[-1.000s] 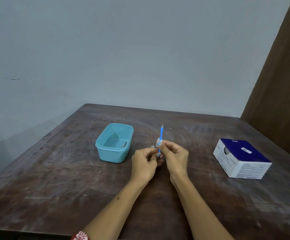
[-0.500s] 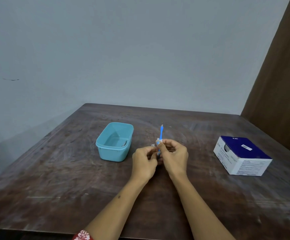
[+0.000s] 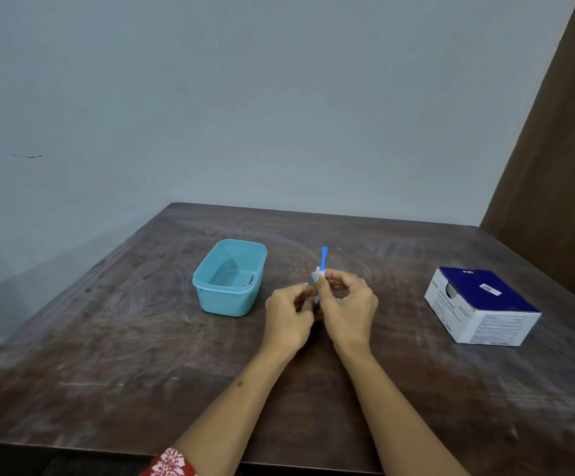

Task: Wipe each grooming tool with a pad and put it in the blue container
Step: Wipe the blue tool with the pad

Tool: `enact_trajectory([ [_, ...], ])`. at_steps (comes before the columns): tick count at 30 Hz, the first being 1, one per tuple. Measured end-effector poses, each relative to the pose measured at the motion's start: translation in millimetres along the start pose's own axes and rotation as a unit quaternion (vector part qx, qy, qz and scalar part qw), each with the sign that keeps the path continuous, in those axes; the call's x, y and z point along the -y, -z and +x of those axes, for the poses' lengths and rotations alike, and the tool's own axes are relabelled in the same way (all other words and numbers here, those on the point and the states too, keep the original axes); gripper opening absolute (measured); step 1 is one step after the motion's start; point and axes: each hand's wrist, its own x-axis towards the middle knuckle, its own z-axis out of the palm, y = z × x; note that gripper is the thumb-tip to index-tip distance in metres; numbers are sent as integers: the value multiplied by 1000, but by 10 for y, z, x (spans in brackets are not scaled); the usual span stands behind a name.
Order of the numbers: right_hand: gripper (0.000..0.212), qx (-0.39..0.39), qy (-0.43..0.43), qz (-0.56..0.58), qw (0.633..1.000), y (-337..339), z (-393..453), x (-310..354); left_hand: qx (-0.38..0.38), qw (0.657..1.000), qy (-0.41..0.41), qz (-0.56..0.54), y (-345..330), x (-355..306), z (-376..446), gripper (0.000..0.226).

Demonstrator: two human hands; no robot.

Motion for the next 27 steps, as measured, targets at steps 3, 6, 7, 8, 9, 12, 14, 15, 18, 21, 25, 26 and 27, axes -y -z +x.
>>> enact_trajectory([
  [3,5,-28,11,-4,1000,17,1,46,9,1000,5,3,-3,3,3,26],
  [6,7,4,-21,-2,1000,-12,4,5,-10,1000,4,-1,-3,11,4,30],
  [7,8,11,-27,-5,1000,-15,-5,5,-17,1000,4,-1,0,16,6,31],
  [8,8,12,-25,-10,1000,-16,-11,8,-19,1000,4,-4,3,18,12,31],
  [9,8,9,-18,-16,1000,-12,-17,23,-15,1000,7,-7,4,20,15,31],
  [12,7,-30,18,-23,999,24,-24,66,17,1000,16,-14,-4,11,13,26],
  [14,6,-39,13,-19,999,28,-22,72,19,1000,20,-16,-8,3,4,23],
  [15,6,-33,3,-19,999,19,-23,66,12,1000,20,-18,-7,1,1,23],
  [18,6,-19,-16,-20,999,1,-34,49,0,1000,10,-12,2,2,-11,24],
  [21,7,-24,10,-32,999,15,-53,71,2,1000,-15,10,9,-7,-23,26],
  [25,4,-58,50,-20,997,50,-61,132,21,998,-26,48,13,-40,-43,23],
  [26,4,-73,51,-13,996,59,-58,139,29,997,-30,57,10,-49,-56,23],
  [27,4,-83,49,-7,995,65,-54,145,31,997,-37,65,7,-59,-67,23],
])
